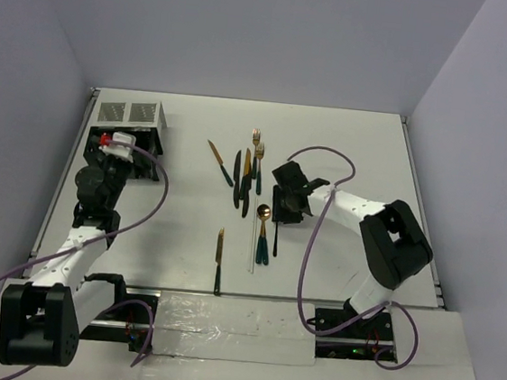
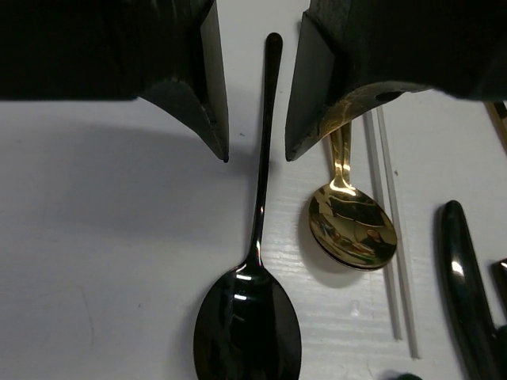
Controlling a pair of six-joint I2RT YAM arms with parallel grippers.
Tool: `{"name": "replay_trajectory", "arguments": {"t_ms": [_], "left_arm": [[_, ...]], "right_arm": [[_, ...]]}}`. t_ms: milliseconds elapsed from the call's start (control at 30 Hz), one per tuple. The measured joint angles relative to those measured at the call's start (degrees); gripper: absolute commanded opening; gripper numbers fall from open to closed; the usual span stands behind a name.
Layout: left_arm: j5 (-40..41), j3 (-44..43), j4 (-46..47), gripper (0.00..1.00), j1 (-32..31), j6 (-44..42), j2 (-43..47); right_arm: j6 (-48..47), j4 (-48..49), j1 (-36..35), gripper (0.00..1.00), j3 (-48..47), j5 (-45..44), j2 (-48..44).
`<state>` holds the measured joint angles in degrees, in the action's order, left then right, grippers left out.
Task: Sort the eating utensils into containers
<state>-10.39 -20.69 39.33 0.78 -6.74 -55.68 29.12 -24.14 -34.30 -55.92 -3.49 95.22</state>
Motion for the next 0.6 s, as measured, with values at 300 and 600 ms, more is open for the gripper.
{"name": "replay_trajectory", "arguments": {"t_ms": [300, 600], "left_arm": [[1.90, -7.54, -3.37, 0.99, 0.00, -0.02, -0.28], [-0.59, -11.28, -12.63, 0.99, 0.02, 8.22, -1.07]], "right_arm": [[0.66, -3.13, -1.05, 0.07, -2.91, 0.22, 4.39], [1.81, -4.76, -1.95, 0.00, -3.50, -6.03, 4.07]]}}
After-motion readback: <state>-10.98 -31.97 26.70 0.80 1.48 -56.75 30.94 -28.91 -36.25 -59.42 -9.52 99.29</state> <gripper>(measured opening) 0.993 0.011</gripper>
